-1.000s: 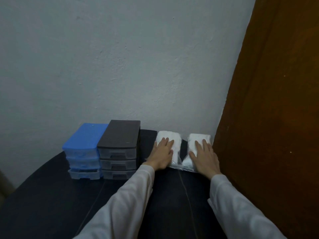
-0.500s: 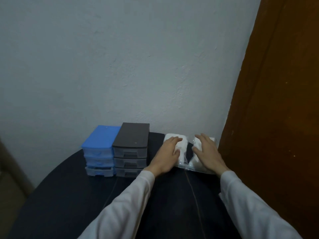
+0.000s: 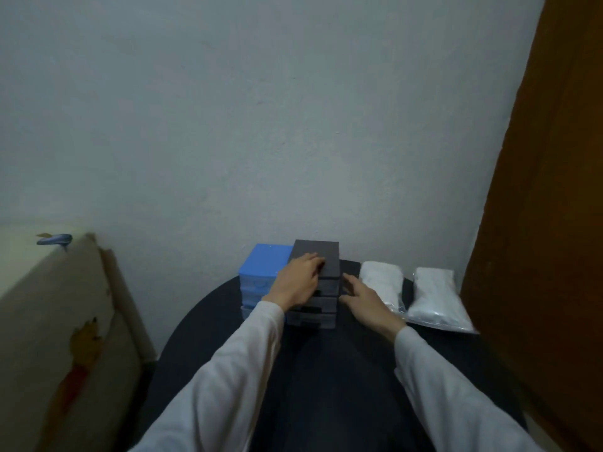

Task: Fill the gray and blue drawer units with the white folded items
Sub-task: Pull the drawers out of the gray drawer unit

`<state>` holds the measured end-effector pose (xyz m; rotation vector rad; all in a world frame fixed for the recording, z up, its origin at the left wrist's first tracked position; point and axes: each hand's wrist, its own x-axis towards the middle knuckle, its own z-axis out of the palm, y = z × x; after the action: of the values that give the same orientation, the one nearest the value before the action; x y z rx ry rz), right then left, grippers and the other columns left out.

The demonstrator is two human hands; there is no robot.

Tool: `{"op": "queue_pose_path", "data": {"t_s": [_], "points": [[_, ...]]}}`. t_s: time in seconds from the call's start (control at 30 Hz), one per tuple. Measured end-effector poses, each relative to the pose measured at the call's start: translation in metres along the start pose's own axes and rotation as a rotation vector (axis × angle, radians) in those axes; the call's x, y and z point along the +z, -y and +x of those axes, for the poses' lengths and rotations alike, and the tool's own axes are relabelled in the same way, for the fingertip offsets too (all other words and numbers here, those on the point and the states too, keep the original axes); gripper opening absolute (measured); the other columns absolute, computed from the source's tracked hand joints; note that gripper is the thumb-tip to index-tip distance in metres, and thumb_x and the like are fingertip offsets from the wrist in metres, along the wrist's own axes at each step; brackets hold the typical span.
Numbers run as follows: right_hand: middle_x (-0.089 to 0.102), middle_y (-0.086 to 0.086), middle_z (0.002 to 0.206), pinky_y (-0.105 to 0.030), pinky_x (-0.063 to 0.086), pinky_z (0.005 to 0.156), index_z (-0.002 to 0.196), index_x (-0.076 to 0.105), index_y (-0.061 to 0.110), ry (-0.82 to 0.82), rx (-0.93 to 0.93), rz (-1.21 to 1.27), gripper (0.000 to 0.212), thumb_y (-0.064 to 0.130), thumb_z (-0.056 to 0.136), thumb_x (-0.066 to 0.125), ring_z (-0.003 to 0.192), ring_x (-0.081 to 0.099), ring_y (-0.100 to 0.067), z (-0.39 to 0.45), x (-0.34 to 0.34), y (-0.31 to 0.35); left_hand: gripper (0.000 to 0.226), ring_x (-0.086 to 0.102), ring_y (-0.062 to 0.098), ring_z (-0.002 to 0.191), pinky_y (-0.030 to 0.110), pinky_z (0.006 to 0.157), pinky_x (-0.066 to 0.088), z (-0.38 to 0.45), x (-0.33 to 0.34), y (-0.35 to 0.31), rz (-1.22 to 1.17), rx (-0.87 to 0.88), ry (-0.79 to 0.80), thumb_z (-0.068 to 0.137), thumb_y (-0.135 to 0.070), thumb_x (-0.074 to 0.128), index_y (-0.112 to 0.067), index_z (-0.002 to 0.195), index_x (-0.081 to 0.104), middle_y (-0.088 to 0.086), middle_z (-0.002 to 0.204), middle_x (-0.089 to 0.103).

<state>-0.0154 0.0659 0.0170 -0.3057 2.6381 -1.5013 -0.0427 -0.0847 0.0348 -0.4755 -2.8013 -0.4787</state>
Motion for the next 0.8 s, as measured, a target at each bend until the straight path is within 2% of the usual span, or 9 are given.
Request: {"op": "queue_pose_path", "data": {"t_s": [0.13,0.23,0.4,0.47,0.6,0.67,0.8], "points": [[0.048,-0.009,0.138,-0.018,0.037,0.095,0.140,0.034,0.009,0.007,-0.009,0.072,0.053,-0.006,0.090,0.044,0.126,0.046,-0.018,-0.017,0.003,0.004,0.043,0.032,0.023,0.136,0.031,0.108,0.028,-0.013,-0.001,-0.008,0.050,0.002,-0.006,0.098,-0.014,0.034,-0.013,0.141,0.039,0.006,0.150,0.034],[0.051,-0.008,0.133,-0.013,0.038,0.085,0.139,0.035,0.010,-0.008,-0.021,0.050,0.050,-0.004,0.091,0.045,0.120,0.049,-0.016,-0.034,-0.001,0.003,0.041,0.037,0.025,0.129,0.036,0.104,0.035,-0.025,-0.002,-0.016,0.111,0.040,-0.025,0.100,-0.021,0.034,-0.015,0.139,0.042,0.005,0.146,0.040],[0.053,-0.001,0.121,0.001,0.043,0.069,0.130,0.041,0.011,0.008,-0.072,0.103,0.042,-0.003,0.092,0.047,0.102,0.050,-0.004,-0.062,-0.011,-0.005,0.040,0.042,0.022,0.118,0.036,0.098,0.037,-0.048,-0.005,-0.025,0.125,0.118,-0.072,0.100,-0.030,0.035,-0.018,0.135,0.048,0.005,0.131,0.051],[0.054,-0.001,0.123,-0.003,0.046,0.072,0.128,0.042,0.014,0.015,-0.076,0.132,0.040,-0.003,0.091,0.048,0.097,0.053,0.000,-0.071,-0.015,-0.010,0.040,0.041,0.021,0.114,0.034,0.096,0.033,-0.057,-0.005,-0.030,0.126,0.144,-0.076,0.100,-0.034,0.035,-0.021,0.136,0.047,0.004,0.123,0.051],[0.051,-0.004,0.131,-0.007,0.047,0.073,0.133,0.040,0.012,-0.007,-0.072,0.145,0.046,-0.001,0.091,0.050,0.108,0.050,-0.004,-0.087,-0.024,-0.017,0.040,0.038,0.018,0.109,0.033,0.101,0.025,-0.069,-0.005,-0.040,0.062,0.189,-0.080,0.100,-0.034,0.035,-0.024,0.136,0.048,0.002,0.113,0.047],[0.048,-0.005,0.133,-0.007,0.046,0.076,0.135,0.038,0.010,-0.035,-0.065,0.188,0.049,-0.004,0.090,0.050,0.111,0.046,-0.005,-0.094,-0.030,-0.021,0.040,0.037,0.016,0.109,0.029,0.101,0.028,-0.072,-0.001,-0.047,-0.075,0.210,-0.051,0.099,-0.033,0.038,-0.022,0.136,0.048,0.003,0.114,0.045],[0.042,-0.007,0.143,-0.020,0.037,0.095,0.139,0.034,0.011,-0.089,-0.055,0.226,0.061,0.003,0.085,0.062,0.126,0.042,-0.012,-0.105,-0.034,-0.032,0.038,0.037,0.011,0.119,0.023,0.100,0.029,-0.075,0.014,-0.057,-0.249,0.213,-0.038,0.099,-0.032,0.039,-0.023,0.135,0.049,0.001,0.126,0.044]]}}
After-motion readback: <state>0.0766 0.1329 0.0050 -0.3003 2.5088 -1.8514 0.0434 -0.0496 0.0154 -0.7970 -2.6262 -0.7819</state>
